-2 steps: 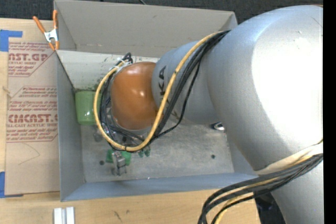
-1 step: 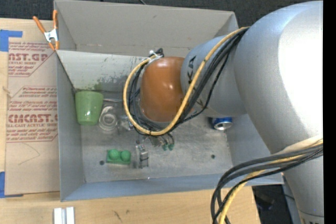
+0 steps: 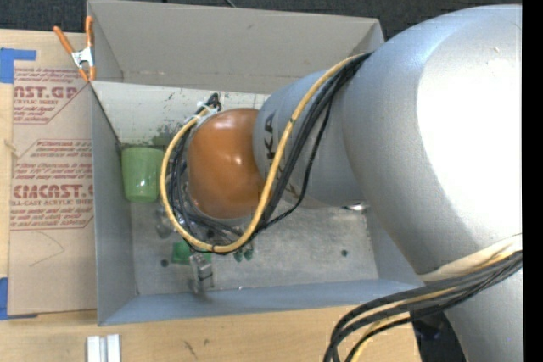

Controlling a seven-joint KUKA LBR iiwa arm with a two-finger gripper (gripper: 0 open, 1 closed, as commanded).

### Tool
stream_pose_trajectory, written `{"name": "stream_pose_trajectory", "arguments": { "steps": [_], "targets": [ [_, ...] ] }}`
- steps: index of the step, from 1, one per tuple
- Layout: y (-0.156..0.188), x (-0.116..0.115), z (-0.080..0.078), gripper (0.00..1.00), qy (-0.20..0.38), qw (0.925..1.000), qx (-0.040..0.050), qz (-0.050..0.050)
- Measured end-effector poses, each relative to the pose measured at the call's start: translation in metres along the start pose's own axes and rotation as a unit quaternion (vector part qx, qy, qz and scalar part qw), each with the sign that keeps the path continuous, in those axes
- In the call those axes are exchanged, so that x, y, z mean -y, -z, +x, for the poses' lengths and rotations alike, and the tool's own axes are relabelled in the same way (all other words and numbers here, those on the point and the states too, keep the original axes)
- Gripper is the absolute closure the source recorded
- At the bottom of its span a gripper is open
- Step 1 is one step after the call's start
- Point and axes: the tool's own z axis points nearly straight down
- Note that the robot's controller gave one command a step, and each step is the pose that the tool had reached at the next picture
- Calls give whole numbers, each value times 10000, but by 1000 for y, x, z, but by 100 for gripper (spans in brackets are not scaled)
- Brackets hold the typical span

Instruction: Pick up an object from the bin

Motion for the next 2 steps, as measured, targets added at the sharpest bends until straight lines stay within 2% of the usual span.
{"name": "stream_pose_trajectory", "arguments": {
  "steps": [1, 2],
  "targets": [
    [0, 2, 0, 100, -17, 10000, 6, 3],
    [144, 22, 8, 100, 32, 10000, 49, 19]
  ]
}}
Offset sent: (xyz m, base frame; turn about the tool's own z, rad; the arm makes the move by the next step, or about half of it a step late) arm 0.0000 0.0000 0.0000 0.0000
